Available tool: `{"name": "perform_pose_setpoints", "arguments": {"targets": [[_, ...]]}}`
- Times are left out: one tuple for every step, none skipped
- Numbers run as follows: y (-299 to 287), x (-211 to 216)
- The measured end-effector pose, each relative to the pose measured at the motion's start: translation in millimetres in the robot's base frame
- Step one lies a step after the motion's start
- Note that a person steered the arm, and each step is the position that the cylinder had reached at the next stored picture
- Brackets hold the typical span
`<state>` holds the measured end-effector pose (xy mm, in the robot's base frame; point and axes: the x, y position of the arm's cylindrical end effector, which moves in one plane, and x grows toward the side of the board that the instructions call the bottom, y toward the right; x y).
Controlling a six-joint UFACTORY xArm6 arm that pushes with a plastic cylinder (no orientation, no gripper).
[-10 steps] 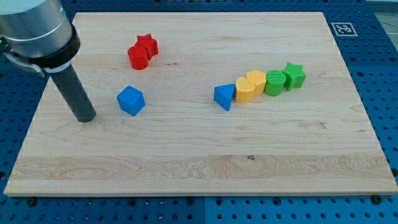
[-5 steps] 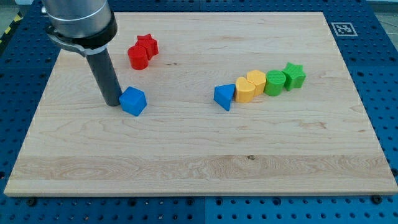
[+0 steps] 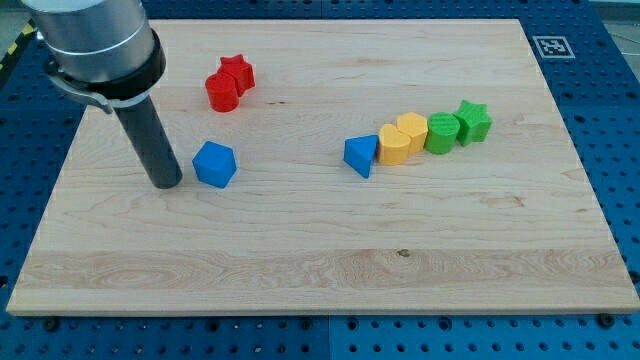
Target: Push blue cube left to the blue triangle
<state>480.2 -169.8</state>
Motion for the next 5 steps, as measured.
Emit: {"name": "perform_pose_setpoints", "arguments": {"targets": [[21, -10], [29, -11], [38, -11], [39, -17], [40, -27]]}}
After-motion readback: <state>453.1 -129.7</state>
